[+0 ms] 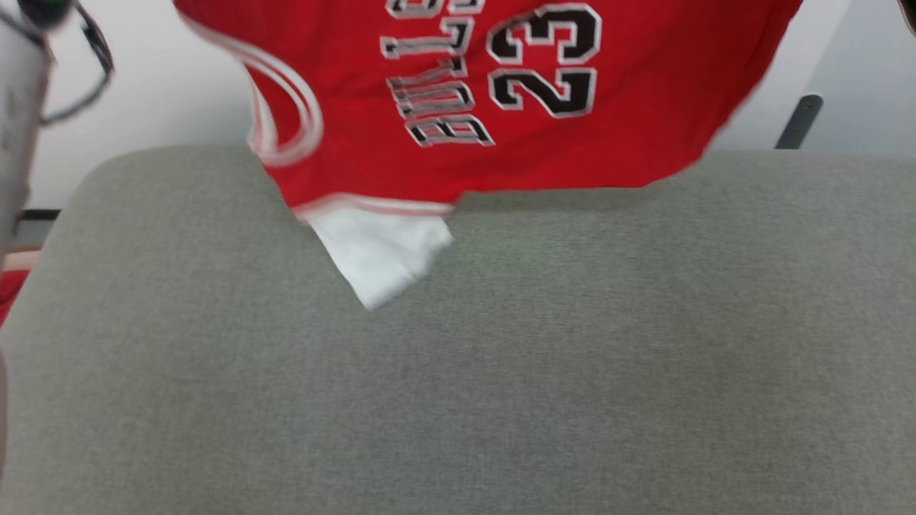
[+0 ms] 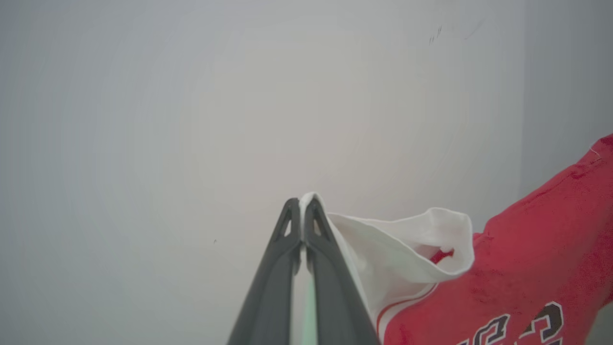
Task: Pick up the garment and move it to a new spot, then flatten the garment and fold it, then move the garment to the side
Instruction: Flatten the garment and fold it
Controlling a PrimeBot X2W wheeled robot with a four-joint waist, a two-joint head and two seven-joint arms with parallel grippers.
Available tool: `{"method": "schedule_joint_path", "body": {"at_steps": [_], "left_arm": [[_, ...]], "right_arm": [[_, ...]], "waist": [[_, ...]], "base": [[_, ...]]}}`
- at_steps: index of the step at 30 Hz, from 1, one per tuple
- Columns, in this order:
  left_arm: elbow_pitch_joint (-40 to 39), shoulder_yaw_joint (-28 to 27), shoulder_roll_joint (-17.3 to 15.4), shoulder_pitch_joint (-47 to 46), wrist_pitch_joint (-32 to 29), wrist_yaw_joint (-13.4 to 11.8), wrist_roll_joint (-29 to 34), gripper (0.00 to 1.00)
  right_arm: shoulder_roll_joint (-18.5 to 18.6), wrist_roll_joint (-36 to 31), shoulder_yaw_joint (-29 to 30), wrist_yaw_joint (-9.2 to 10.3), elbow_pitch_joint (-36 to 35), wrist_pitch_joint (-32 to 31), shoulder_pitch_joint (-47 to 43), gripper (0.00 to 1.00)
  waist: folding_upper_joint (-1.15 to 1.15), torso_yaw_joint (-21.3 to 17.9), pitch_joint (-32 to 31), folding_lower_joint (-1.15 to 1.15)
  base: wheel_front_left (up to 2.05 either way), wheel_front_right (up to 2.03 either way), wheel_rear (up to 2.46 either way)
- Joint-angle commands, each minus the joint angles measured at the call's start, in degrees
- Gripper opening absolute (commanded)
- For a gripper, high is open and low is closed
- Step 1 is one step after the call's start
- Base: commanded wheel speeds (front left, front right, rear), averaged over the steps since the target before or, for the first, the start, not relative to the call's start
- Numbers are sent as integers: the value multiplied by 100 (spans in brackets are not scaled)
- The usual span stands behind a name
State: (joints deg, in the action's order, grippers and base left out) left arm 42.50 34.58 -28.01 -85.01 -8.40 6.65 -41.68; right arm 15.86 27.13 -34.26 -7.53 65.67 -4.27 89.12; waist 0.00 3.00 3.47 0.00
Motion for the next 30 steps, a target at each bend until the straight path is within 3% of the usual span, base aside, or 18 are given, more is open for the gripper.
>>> {"method": "schedule_joint_path", "body": {"at_steps": [1,13,25,30], "left_arm": [[127,16,29,-142,81,25,62,0],[1116,172,213,-1246,826,69,277,0],[1252,361,62,-2450,1595,82,621,0],[1269,377,106,-3185,2029,12,855,0]], "right_arm": [[-59,-66,49,7,74,69,98,0],[-359,-422,355,7,590,305,671,0],[-287,-705,588,7,600,866,1495,0],[-132,-1105,830,7,630,1614,1997,0]], "waist": [[0,-91,-4,0],[0,-345,680,0],[0,-539,2475,0],[0,-538,3415,0]], "base": [[0,0,0],[0,0,0],[0,0,0],[0,0,0]]}}
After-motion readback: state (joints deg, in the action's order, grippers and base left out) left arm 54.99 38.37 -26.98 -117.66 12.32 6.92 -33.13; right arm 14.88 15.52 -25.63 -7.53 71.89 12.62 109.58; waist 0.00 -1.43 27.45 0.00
